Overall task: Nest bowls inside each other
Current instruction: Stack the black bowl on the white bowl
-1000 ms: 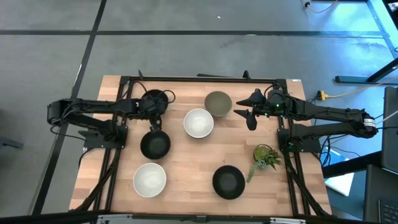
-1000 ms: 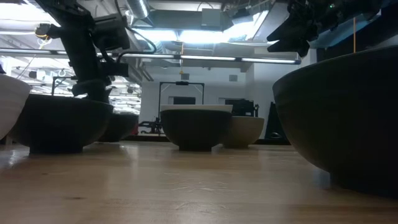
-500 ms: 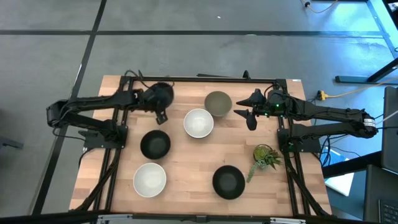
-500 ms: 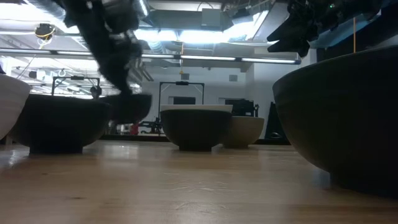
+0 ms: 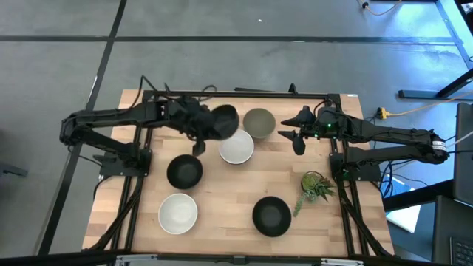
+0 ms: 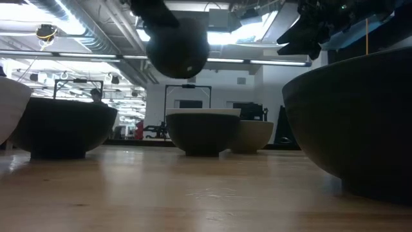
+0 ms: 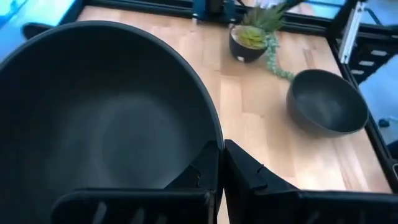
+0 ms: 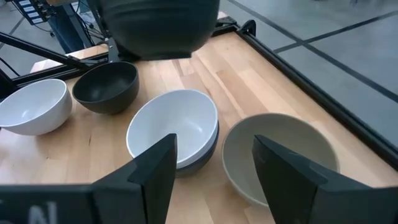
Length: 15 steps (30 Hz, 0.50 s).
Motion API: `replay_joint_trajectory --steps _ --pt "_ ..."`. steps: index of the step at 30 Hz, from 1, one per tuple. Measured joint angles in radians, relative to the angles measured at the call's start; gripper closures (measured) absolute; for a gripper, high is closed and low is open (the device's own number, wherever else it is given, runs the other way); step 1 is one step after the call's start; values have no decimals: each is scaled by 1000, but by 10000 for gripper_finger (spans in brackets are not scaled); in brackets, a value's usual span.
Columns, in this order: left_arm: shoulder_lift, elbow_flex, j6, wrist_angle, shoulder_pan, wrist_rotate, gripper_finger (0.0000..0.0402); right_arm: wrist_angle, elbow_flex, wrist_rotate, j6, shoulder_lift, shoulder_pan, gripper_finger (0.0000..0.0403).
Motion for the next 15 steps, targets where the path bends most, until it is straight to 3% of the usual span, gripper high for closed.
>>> replay_joint_trajectory --steps 8,15 --pt "149 29 -12 0 -105 -63 400 -11 0 0 21 50 0 192" --pt "288 29 -64 22 -156 -181 400 -38 0 0 21 75 0 192"
